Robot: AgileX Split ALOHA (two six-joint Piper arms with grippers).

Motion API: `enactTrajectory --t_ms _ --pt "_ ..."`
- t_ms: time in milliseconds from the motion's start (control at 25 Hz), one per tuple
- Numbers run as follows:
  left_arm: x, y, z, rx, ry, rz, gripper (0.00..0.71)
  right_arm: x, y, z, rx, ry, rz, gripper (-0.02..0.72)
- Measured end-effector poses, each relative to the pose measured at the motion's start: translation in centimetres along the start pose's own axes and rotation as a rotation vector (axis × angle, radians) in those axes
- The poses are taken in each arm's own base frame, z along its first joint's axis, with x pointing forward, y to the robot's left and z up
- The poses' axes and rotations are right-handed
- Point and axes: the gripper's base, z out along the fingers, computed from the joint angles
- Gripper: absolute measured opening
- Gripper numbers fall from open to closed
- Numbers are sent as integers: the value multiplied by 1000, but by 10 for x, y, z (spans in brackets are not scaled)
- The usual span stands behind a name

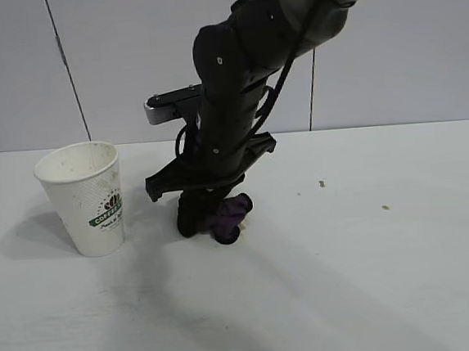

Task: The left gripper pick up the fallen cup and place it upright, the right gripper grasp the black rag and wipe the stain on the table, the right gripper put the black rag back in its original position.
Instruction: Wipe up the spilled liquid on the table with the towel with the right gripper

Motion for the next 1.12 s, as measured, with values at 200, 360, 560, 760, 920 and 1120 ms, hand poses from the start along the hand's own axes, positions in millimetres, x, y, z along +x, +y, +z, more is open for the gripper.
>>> enactTrajectory --t_ms 200,360,560,760,920,1120 --pt "0 0 0 0 0 0 687 -1 -3 4 12 -19 -10 73" --pt "0 0 0 0 0 0 687 0 -20 5 50 2 -16 73" --pt "0 0 0 0 0 0 687 8 -47 -1 93 115 33 73" --pt "0 0 0 0 0 0 687 17 -42 -12 -20 251 12 73" --pt "0 0 0 0 0 0 687 22 -21 -17 -259 325 45 73" --pt "0 0 0 0 0 0 687 26 -6 -16 -417 339 77 72"
